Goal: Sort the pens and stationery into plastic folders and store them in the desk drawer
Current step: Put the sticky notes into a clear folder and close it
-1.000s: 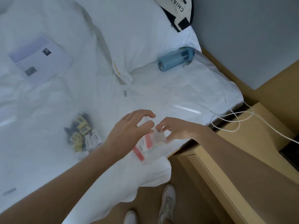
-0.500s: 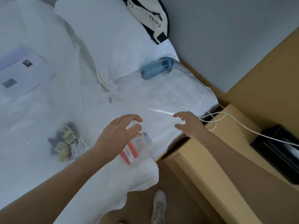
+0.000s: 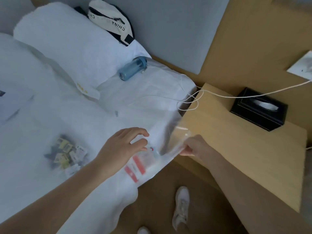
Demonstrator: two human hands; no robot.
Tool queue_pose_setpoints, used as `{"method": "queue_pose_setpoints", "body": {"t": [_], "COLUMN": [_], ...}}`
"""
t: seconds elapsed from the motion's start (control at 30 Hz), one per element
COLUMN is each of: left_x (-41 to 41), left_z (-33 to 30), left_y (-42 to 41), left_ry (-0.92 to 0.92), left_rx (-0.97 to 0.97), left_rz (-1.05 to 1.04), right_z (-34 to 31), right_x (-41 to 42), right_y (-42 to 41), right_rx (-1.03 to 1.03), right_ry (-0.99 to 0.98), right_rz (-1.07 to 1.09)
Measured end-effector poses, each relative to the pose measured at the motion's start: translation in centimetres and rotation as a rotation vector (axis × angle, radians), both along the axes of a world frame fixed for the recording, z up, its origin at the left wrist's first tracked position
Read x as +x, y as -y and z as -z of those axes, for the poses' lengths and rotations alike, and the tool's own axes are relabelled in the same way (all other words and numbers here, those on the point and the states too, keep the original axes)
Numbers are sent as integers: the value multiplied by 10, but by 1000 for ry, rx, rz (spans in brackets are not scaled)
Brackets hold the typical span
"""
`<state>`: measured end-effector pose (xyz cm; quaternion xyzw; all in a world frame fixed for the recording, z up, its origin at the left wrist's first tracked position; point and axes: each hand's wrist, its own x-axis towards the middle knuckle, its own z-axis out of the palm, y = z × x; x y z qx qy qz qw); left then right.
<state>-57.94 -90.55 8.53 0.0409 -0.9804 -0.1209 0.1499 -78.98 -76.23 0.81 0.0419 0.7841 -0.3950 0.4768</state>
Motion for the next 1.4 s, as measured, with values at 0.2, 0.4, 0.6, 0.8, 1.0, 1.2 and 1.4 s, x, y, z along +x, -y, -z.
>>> {"method": "queue_pose_setpoints", "body": {"t": [0.2, 0.4, 0.6, 0.8, 1.0, 1.2, 1.4], "left_x": [12, -5, -46, -102, -144, -176, -194], "left_z": [12, 16, 29, 33, 40, 34, 21], "left_y": [-20, -49, -112, -202, -287, -375, -453], "left_ry": [1, 1, 133, 217, 238, 238, 250], "left_rx": [-44, -78, 146, 157, 365, 307, 403], "left_rz": [60, 90, 145, 312, 339, 413, 631], "right_z": [5, 5, 0, 2, -1, -8, -24], "right_x": [19, 13, 2, -18, -17, -4, 23], "right_y": [-43, -82, -164, -272, -382, -472, -549], "right_rx": [-6, -64, -90, -8, 16, 31, 35], "right_ry": [-32, -124, -132, -267, -301, -358, -400], "right_rz": [-37, 74, 165, 299, 453, 564, 740]}}
